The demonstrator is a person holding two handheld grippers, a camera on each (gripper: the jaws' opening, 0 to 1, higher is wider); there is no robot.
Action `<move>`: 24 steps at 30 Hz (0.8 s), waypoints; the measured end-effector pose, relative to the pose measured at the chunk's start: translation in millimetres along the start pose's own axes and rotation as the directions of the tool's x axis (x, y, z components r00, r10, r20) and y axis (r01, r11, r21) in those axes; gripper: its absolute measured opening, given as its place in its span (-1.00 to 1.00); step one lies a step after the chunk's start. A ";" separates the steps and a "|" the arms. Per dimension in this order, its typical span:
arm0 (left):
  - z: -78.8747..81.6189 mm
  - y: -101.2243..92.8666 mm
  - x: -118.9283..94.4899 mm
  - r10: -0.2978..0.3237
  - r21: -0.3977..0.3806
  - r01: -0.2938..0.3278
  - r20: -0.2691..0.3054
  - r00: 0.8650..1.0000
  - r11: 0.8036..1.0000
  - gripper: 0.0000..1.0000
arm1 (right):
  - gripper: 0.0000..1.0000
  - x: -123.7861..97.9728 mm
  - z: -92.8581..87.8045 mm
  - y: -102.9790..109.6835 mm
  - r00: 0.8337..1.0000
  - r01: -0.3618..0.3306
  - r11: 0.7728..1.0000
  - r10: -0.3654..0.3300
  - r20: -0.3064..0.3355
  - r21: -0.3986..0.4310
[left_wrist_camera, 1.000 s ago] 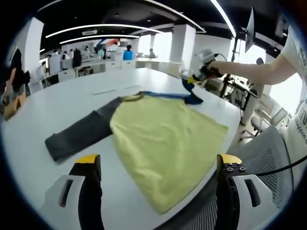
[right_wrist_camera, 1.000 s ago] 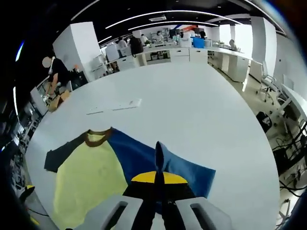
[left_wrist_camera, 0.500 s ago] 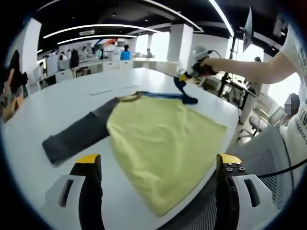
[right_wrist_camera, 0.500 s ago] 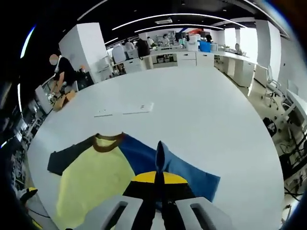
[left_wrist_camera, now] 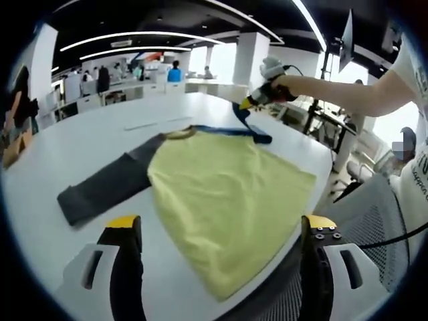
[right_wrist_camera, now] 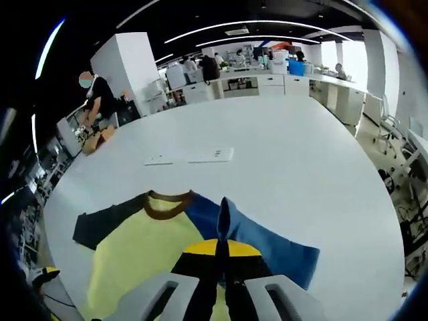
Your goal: Fold the garment on the visible template until the final outline fits inside the template.
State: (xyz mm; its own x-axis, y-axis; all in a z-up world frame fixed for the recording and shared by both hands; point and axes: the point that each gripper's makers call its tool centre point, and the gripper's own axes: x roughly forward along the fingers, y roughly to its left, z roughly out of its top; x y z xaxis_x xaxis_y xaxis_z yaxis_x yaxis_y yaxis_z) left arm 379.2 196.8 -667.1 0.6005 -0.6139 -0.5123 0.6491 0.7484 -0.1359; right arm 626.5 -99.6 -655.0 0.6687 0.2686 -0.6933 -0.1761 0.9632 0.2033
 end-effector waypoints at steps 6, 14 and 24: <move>-1.5 1.1 -0.4 0.002 -0.005 -0.002 -0.005 1.000 1.000 0.90 | -1.00 6.0 6.0 12.0 1.000 -0.018 1.000 0.018 -0.002 -0.010; -1.4 2.9 -1.2 0.004 -0.006 -0.004 -0.005 1.000 1.000 0.90 | -1.00 14.0 11.1 33.3 0.999 -0.050 0.998 0.050 -0.005 -0.032; -3.6 5.8 -5.1 0.016 -0.009 -0.016 -0.007 1.000 1.000 0.91 | -1.00 24.0 11.8 57.1 0.996 -0.085 0.995 0.084 -0.015 -0.046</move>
State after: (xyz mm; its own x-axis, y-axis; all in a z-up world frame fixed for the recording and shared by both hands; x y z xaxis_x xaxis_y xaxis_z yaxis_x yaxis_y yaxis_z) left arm 378.2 205.1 -668.3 0.6078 -0.6000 -0.5202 0.6349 0.7606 -0.1355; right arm 641.1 -38.4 -651.9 0.6408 0.3489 -0.6839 -0.2656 0.9365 0.2290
